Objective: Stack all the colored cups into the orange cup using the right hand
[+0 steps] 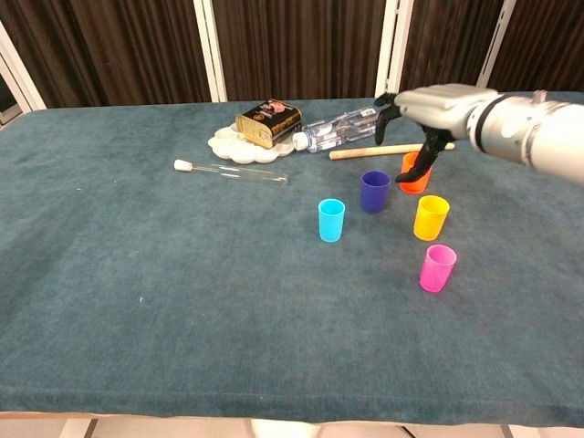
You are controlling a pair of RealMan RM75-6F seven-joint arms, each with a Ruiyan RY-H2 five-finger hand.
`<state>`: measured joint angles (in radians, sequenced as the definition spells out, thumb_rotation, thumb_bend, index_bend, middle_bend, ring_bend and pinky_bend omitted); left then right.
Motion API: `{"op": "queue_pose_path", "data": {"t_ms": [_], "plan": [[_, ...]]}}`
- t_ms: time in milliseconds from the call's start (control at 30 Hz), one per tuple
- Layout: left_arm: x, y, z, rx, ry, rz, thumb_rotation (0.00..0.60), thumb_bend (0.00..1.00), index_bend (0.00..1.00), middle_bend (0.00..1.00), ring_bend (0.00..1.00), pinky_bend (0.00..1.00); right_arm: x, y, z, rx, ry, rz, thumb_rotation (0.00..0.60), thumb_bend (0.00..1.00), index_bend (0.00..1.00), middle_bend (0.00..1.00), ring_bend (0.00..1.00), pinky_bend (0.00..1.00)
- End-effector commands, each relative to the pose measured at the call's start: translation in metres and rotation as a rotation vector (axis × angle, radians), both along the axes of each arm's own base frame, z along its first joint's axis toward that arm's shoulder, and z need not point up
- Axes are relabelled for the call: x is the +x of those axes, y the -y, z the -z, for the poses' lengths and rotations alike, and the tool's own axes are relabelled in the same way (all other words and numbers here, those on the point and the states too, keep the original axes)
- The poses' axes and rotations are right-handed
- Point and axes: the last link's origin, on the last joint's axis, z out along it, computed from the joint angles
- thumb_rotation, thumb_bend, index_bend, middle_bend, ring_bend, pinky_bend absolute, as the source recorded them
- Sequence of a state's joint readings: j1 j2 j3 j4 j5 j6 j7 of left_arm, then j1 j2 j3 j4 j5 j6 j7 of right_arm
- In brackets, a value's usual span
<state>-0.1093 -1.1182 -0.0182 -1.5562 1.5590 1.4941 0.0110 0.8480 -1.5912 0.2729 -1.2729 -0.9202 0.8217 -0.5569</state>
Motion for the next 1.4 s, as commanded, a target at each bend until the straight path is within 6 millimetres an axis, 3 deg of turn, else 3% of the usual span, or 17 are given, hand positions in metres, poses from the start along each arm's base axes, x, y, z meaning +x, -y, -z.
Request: {"op": "queue_pose_path", "data": {"t_ms": [33, 533, 733, 900, 1133, 1267, 1400], "plan": [[0.0, 0.0, 0.0, 0.001, 0.0, -0.002, 0.6, 0.42, 0.0, 0.0, 0.0, 0.06, -0.001, 0.0, 0.011, 0.014, -0.023, 0.005, 0.6, 0.34, 0.45, 0.0, 0.0, 0.0], [-0.001, 0.0, 0.0, -0.003, 0.0, -0.005, 0.6, 0.42, 0.0, 0.0, 0.0, 0.06, 0.004, 0.005, 0.035, 0.037, -0.02, 0.034, 0.6, 0.41, 0.5, 0.0, 0.0, 0.0], [-0.001, 0.0, -0.001, -0.004, 0.003, -0.005, 0.6, 0.42, 0.0, 0.0, 0.0, 0.06, 0.006, 0.006, 0.038, 0.023, -0.006, 0.04, 0.6, 0.46, 0.63, 0.03, 0.0, 0.0], [-0.002, 0.0, -0.002, -0.004, 0.007, -0.006, 0.6, 0.42, 0.0, 0.0, 0.0, 0.06, 0.01, 0.009, 0.024, -0.04, 0.043, 0.037, 0.6, 0.48, 0.68, 0.06, 0.0, 0.0], [-0.001, 0.002, -0.002, -0.005, 0.005, -0.002, 0.6, 0.42, 0.0, 0.0, 0.0, 0.06, 0.008, 0.018, -0.024, -0.184, 0.132, 0.033, 0.6, 0.48, 0.67, 0.07, 0.0, 0.0], [-0.001, 0.002, -0.001, -0.005, 0.004, -0.003, 0.6, 0.42, 0.0, 0.0, 0.0, 0.06, 0.004, 0.019, -0.03, -0.193, 0.122, 0.039, 0.6, 0.48, 0.67, 0.07, 0.0, 0.0], [0.0, 0.001, 0.001, -0.013, -0.001, -0.002, 0.6, 0.42, 0.0, 0.0, 0.0, 0.06, -0.013, 0.019, -0.036, -0.195, 0.069, 0.076, 0.6, 0.48, 0.67, 0.07, 0.0, 0.0]]}}
